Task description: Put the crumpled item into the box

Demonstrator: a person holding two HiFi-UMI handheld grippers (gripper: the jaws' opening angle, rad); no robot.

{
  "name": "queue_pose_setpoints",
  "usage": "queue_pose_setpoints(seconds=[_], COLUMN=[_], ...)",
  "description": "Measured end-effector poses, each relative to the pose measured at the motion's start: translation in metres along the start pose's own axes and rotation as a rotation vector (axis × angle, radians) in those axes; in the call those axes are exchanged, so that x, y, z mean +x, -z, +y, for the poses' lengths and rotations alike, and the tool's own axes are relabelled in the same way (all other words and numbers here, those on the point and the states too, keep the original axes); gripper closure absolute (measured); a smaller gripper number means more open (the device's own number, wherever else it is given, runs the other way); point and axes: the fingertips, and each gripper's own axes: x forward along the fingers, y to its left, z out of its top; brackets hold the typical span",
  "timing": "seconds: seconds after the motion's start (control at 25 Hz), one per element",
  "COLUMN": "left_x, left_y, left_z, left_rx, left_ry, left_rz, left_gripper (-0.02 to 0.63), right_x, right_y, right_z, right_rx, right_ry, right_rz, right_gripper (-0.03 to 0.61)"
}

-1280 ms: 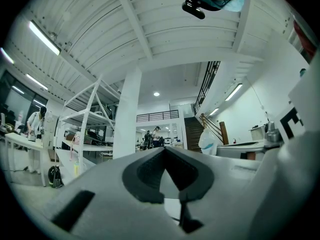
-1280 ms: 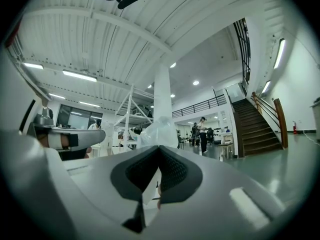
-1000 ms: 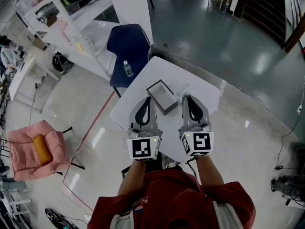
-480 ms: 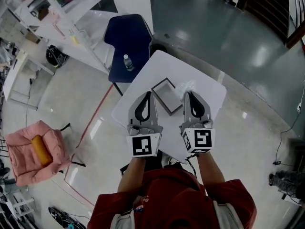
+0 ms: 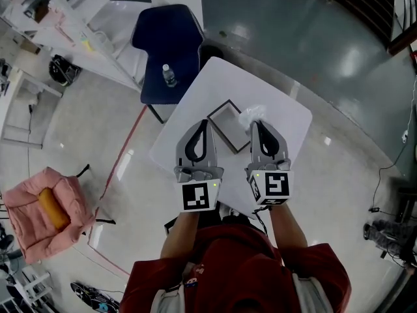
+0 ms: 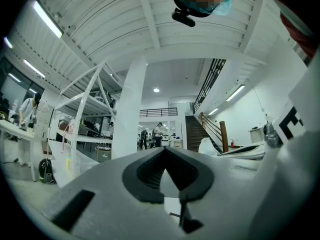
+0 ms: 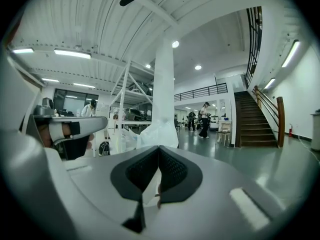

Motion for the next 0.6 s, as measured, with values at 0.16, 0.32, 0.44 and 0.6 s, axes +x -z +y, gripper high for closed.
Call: queue_pose_setpoints(seconds=[0.16, 0.32, 0.44, 0.6], left_x=[0.011, 0.022, 0.026, 0.03], left_y=[0.01, 0.02, 0.029, 0.04], left_z=[0.007, 0.013, 0.021, 0.03], left_rx=[-0.007, -0.003, 0.003, 0.013], left_ry=[0.009, 0.009, -0.004, 0.003], left_rz=[-0.002, 0.001, 0.014, 0.03], left_gripper=[0.611, 0.611, 0.611, 0.611], right_x=[0.017, 0.031, 0.041, 0.054], right_y=[0.014, 0.03, 0.043, 0.063], right_z=[0.002, 0.0, 0.001, 0.003], right_rx=[-0.004, -0.004, -0.005, 0.006], right_ry=[-0.003, 0.001, -0.003, -0.006], right_rz=[0.04, 0.085, 0.118, 0.173], right_gripper=[0.575, 0.575, 0.575, 0.575])
